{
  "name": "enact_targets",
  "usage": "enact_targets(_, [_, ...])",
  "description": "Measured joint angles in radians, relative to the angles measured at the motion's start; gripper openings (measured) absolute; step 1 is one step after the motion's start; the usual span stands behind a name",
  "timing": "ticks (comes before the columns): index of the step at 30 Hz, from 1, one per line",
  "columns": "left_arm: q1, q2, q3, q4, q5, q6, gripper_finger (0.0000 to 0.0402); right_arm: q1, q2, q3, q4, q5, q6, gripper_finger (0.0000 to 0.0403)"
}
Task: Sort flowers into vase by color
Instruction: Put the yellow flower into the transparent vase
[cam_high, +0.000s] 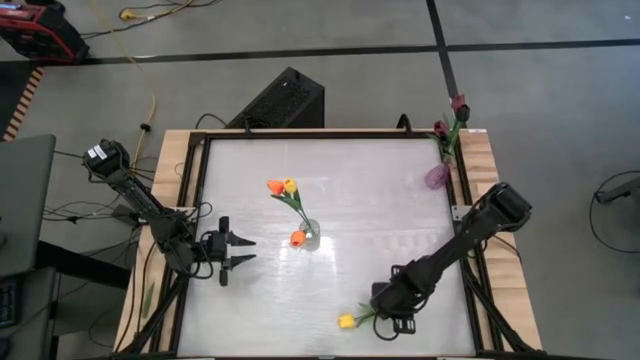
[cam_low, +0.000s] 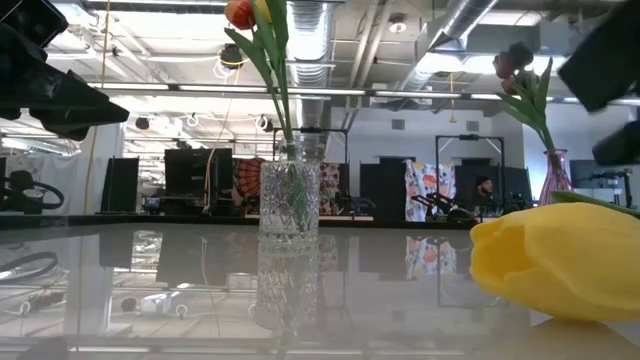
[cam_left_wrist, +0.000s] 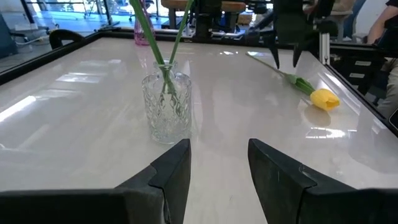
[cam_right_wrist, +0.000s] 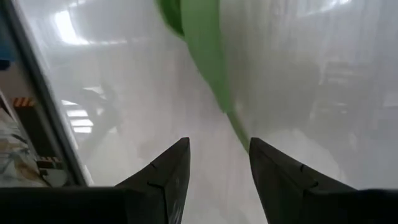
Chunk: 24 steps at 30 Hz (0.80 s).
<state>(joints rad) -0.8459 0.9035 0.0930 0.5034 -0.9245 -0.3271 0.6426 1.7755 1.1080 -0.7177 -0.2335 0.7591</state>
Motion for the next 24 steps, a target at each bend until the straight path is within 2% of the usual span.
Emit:
enact_targets(7, [0.000, 0.000, 0.000, 0.000, -0.001, 0.000, 0.0149, 0.019, 0.077, 0.005, 0.026, 0.006, -0.023, 0.0190])
enact_targets(10, [0.000, 0.000, 0.000, -0.002, -0.001, 0.000, 0.0149, 0.037, 0.104, 0.006, 0.026, 0.038, -0.027, 0.0178])
enact_targets(13, [0.000, 0.000, 0.000, -0.008, -0.002, 0.000, 0.0149, 0.061, 0.113, 0.005, 0.021, 0.093, -0.031, 0.0137])
enact_targets(18, [0.000, 0.000, 0.000, -0.010, -0.004, -0.001, 0.0149, 0.090, 0.106, 0.004, 0.026, 0.154, -0.013, 0.0026])
enact_targets(24, [0.001, 0.000, 0.000, -0.023, -0.012, -0.018, 0.0149, 0.048, 0.041, 0.109, -0.051, 0.157, -0.049, 0.0018])
